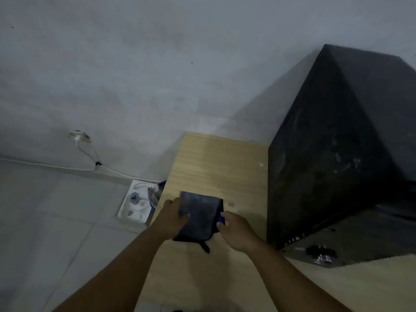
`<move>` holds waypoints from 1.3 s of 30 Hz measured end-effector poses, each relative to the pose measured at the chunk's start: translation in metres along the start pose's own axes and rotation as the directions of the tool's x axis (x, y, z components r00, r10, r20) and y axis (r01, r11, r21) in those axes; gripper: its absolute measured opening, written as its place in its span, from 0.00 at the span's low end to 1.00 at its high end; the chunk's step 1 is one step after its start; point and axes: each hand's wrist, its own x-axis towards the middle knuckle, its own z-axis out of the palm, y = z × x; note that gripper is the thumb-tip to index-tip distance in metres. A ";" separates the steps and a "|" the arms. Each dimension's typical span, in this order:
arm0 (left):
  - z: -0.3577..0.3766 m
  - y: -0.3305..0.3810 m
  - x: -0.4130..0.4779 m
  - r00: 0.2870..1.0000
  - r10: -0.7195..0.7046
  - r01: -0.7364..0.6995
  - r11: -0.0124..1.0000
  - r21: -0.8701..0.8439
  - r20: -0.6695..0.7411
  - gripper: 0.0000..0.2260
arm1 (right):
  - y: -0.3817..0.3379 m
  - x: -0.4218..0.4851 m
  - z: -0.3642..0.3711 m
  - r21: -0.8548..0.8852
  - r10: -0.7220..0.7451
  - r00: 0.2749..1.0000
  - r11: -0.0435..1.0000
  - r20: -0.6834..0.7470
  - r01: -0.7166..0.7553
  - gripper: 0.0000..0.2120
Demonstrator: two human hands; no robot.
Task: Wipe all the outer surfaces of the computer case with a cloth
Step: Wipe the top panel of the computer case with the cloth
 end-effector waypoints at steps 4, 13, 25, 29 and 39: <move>0.000 -0.003 0.012 0.997 -0.073 0.073 0.997 -0.013 0.002 0.21 | 0.000 0.019 0.009 0.049 0.034 0.999 0.998 0.012 -0.034 0.15; 0.002 0.013 0.038 0.958 -0.286 0.281 0.948 -0.150 -0.010 0.13 | 0.000 0.072 0.016 0.216 0.212 0.977 0.955 -0.011 -0.205 0.26; -0.014 0.041 0.026 0.976 -0.190 0.216 0.862 -0.458 0.101 0.20 | 0.004 0.075 0.021 0.315 0.284 0.958 0.907 0.029 -0.278 0.04; -0.020 0.057 0.013 0.992 -0.094 0.121 0.880 -0.459 0.081 0.28 | 0.003 0.058 0.012 0.518 0.281 0.958 0.812 0.055 -0.268 0.12; -0.043 0.105 -0.025 0.983 -0.116 -0.003 0.755 -0.655 -0.139 0.17 | -0.019 -0.004 -0.023 0.955 0.152 0.986 0.272 0.074 -0.114 0.15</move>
